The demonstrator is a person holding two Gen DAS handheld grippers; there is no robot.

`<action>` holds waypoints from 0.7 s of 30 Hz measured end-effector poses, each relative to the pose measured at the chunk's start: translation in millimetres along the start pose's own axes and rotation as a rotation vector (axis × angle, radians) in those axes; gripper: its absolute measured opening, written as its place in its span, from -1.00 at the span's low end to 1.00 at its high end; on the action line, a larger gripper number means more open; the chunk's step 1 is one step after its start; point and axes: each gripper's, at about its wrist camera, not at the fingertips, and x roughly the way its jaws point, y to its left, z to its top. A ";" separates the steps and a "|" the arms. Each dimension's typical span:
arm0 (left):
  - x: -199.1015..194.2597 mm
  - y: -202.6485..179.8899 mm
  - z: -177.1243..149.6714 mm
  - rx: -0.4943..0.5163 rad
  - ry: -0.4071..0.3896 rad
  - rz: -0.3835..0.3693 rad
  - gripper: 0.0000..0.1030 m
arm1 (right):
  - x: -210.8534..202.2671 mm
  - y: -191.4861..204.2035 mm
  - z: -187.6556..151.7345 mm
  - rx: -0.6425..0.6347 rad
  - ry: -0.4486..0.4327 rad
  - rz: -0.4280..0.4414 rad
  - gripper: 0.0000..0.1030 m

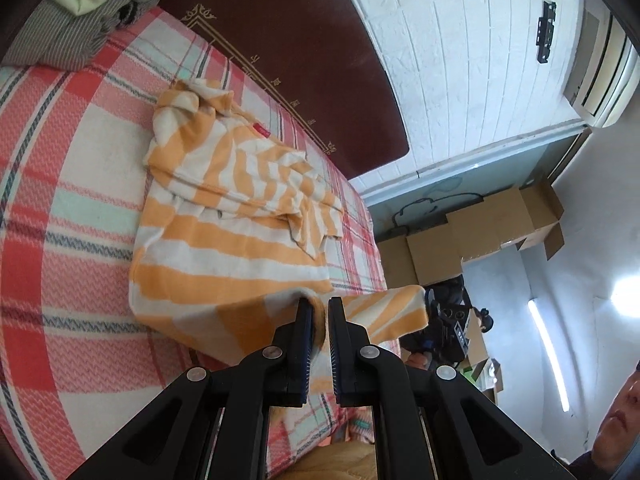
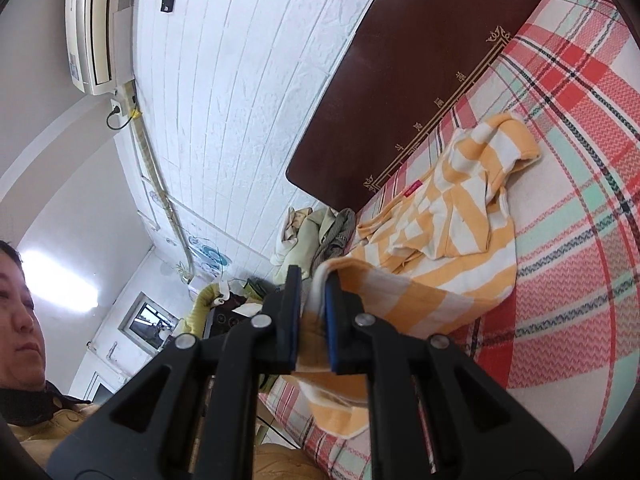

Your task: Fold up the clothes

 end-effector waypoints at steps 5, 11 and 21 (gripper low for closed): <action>6.4 -11.4 23.5 0.048 -0.004 -0.005 -0.87 | 5.2 -4.6 22.2 0.006 -0.024 -0.025 -0.74; 20.6 -8.9 46.2 0.046 0.013 -0.005 -0.87 | 18.6 -12.0 44.4 0.015 -0.030 -0.045 -0.74; 38.3 -5.9 51.1 0.167 0.058 0.168 -0.10 | 47.9 -40.0 75.2 0.075 -0.024 -0.089 -0.74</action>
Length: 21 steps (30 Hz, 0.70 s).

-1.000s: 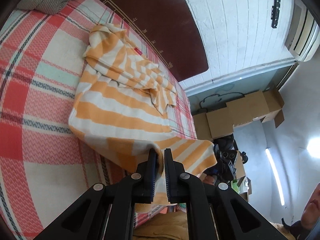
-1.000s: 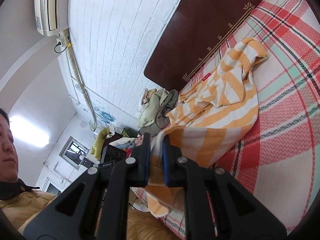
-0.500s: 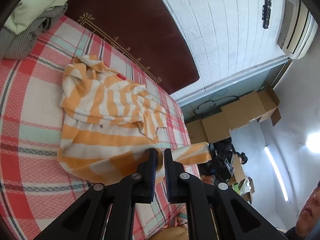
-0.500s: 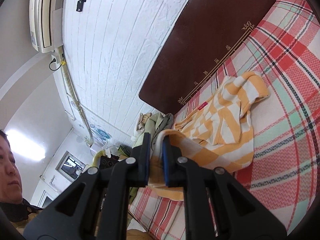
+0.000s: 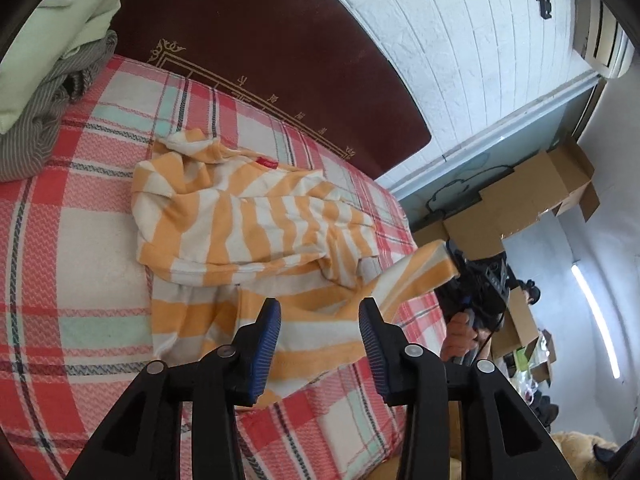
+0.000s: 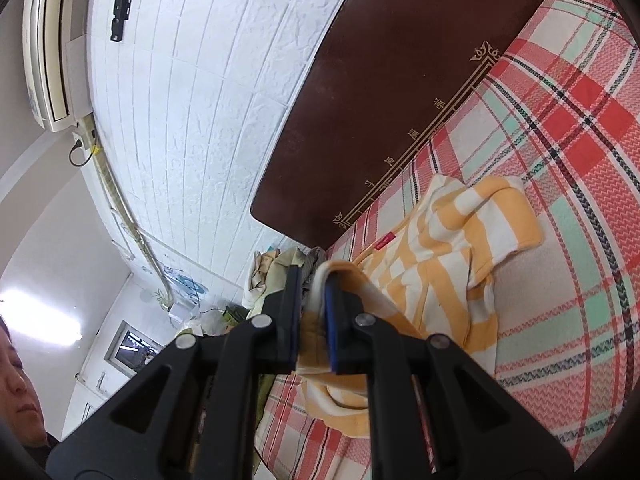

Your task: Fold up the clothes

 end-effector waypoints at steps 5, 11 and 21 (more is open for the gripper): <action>25.6 11.9 -3.4 0.033 0.087 0.090 0.24 | 13.6 -8.7 6.4 0.016 0.018 -0.003 -0.74; 64.5 20.3 -5.8 0.075 0.205 0.150 0.22 | 17.2 -14.1 0.6 0.025 0.036 -0.002 -0.74; 61.3 -3.5 -14.4 0.090 0.244 0.042 -0.85 | 15.2 -11.3 0.9 0.013 0.047 0.006 -0.74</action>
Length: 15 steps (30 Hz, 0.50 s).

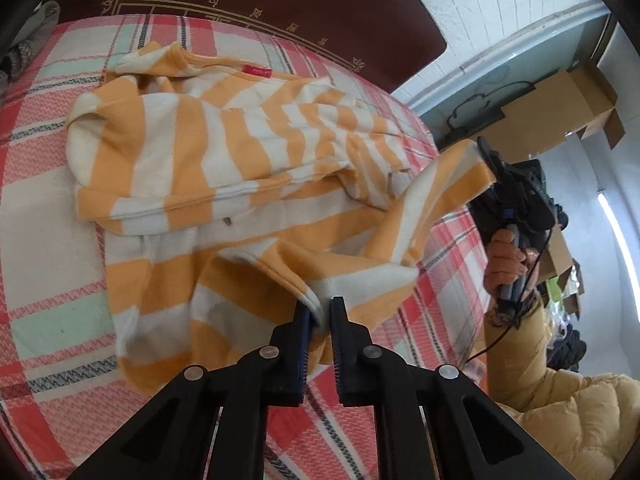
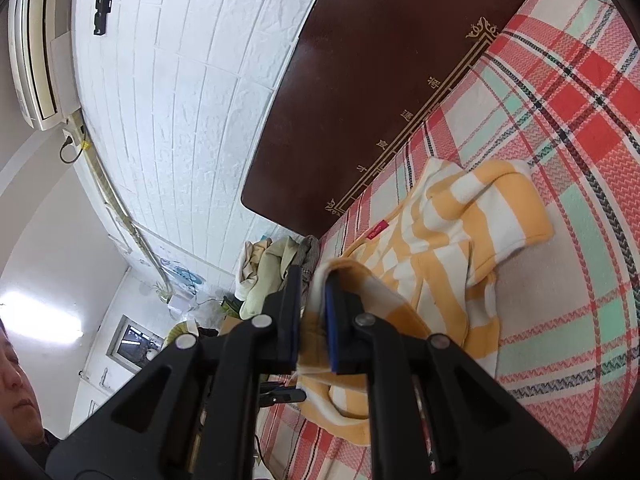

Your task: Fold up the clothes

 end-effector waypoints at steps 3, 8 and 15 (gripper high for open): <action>-13.6 0.1 10.6 -0.068 -0.070 -0.119 -0.85 | -0.4 4.0 6.2 -0.008 -0.011 0.004 -0.74; -38.4 7.1 39.9 -0.139 -0.220 -0.224 -0.87 | 0.6 5.7 23.3 -0.004 -0.037 0.002 -0.74; -46.7 21.0 68.7 -0.135 -0.283 -0.110 -0.86 | 27.2 -16.2 50.6 0.005 0.017 -0.150 -0.73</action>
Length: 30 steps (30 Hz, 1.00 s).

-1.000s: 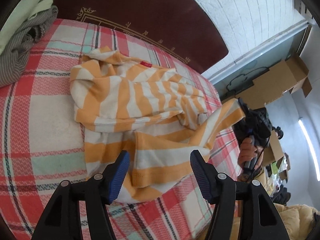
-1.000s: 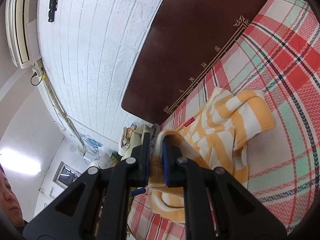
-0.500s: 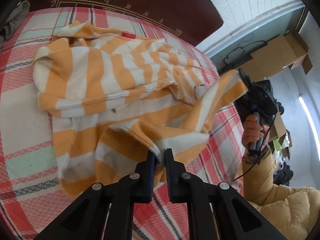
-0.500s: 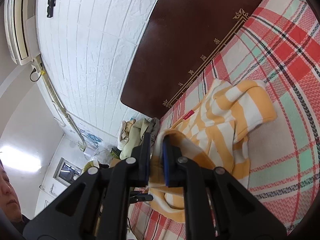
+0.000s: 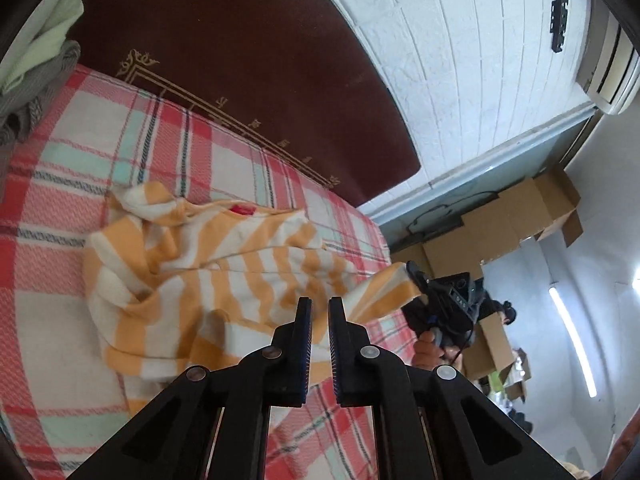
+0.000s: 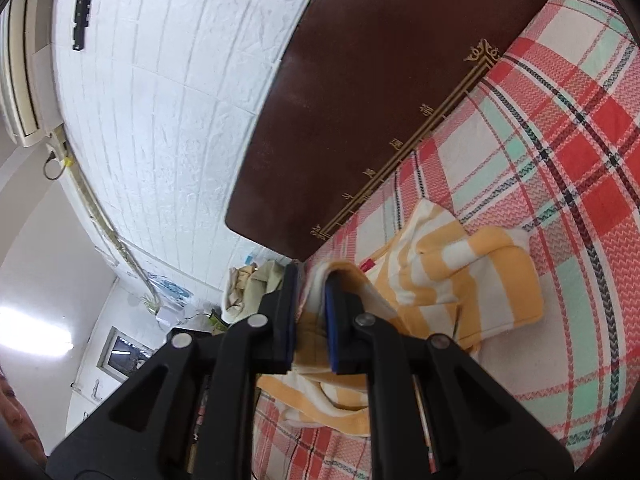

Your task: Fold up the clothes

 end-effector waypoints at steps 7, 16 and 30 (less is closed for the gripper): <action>14.0 3.5 -23.2 0.091 0.078 0.177 0.02 | 16.2 -5.3 1.5 -0.163 0.055 -0.320 0.28; 42.3 7.2 -38.2 0.140 0.164 0.277 0.17 | 6.6 71.8 -54.7 -0.611 0.080 -0.369 0.73; -7.6 23.3 -62.2 0.020 0.051 0.229 0.25 | 141.3 107.0 -209.0 -1.250 0.476 -0.429 0.07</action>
